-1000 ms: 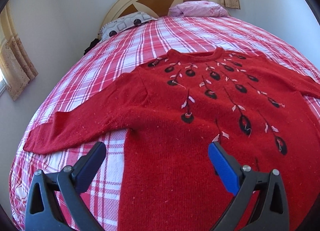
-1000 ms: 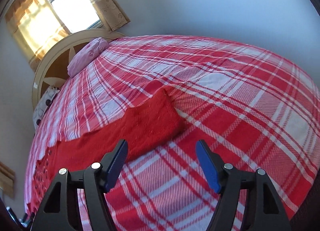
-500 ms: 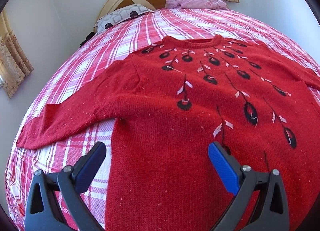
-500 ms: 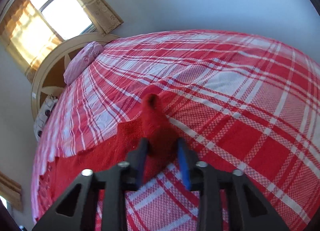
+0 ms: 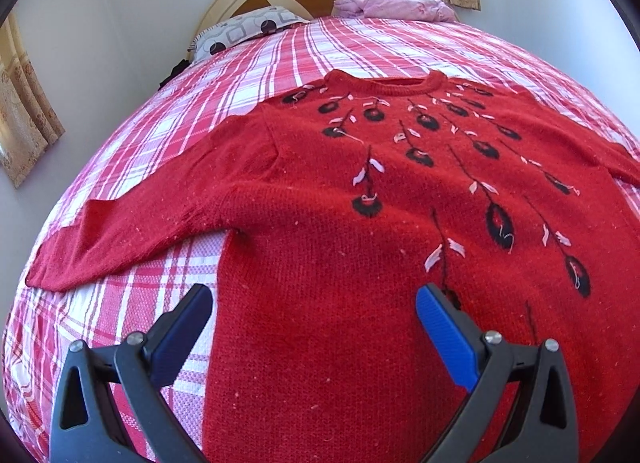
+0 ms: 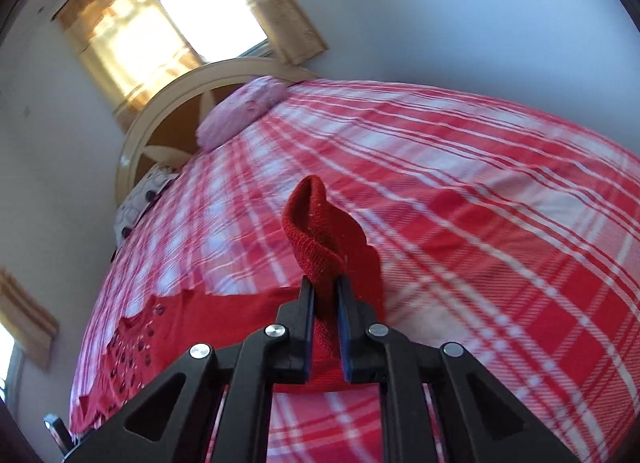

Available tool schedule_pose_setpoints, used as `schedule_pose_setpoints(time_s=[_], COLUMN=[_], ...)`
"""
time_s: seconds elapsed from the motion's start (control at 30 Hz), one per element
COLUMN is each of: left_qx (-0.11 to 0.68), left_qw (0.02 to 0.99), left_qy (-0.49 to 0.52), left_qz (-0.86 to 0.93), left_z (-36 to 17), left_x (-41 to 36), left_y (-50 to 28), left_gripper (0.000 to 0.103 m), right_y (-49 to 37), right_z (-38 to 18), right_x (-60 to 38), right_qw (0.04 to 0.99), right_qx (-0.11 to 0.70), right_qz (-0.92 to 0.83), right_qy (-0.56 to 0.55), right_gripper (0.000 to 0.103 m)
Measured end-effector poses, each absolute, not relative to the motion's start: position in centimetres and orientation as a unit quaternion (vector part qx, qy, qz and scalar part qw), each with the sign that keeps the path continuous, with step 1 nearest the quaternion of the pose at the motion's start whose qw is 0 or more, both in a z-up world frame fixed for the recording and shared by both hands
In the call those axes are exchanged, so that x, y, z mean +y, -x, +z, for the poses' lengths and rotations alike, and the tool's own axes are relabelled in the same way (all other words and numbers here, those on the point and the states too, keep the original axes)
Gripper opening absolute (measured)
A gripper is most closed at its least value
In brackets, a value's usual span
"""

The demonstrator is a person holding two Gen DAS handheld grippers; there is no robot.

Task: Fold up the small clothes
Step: 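Lift the sleeve with the right tool and fold it across the sweater body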

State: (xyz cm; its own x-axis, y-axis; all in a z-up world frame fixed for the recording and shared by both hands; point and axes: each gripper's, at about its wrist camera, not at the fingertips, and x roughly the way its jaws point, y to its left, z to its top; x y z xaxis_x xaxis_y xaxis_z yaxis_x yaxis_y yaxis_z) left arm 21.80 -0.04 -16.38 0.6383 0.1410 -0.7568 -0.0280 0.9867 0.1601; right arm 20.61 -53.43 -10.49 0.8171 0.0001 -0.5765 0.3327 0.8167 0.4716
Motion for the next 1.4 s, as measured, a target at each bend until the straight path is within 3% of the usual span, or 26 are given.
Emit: schedule_pose_setpoints(time_s=[0.67, 1.13, 1.17, 1.2, 1.27, 1.4], left_qx=[0.431, 0.433, 0.433, 0.432, 0.431, 0.436], left_qw=[0.901, 0.900, 0.900, 0.900, 0.899, 0.894], left_qy=[-0.033, -0.046, -0.051, -0.058, -0.063, -0.047], left_qz=[0.021, -0.008, -0.014, -0.022, -0.044, -0.092], left_z=[-16.8, -15.8, -15.6, -15.2, -14.3, -12.7], left_x=[0.7, -0.3, -0.6, -1.2, -2.2, -4.8], left_y=[-22.0, -21.5, -21.5, -21.5, -21.8, -23.3], left_gripper=[0.103, 0.103, 0.103, 0.103, 0.103, 0.102], right_y=[-29.1, -32.1, -32.0, -31.6, -30.1, -27.3], right_z=[-9.3, -15.2, -15.6, -15.8, -15.4, -13.9], right_x=[-35.1, -24.5, -24.4, -24.4, -25.4, -28.8], right_qw=[0.921, 0.905, 0.902, 0.901, 0.902, 0.910], right_qx=[0.333, 0.386, 0.394, 0.398, 0.389, 0.365], right_qz=[0.061, 0.158, 0.160, 0.161, 0.175, 0.165], right_qy=[-0.190, -0.083, -0.072, -0.064, -0.069, -0.105], right_gripper=[0.010, 0.012, 0.020, 0.039, 0.063, 0.064])
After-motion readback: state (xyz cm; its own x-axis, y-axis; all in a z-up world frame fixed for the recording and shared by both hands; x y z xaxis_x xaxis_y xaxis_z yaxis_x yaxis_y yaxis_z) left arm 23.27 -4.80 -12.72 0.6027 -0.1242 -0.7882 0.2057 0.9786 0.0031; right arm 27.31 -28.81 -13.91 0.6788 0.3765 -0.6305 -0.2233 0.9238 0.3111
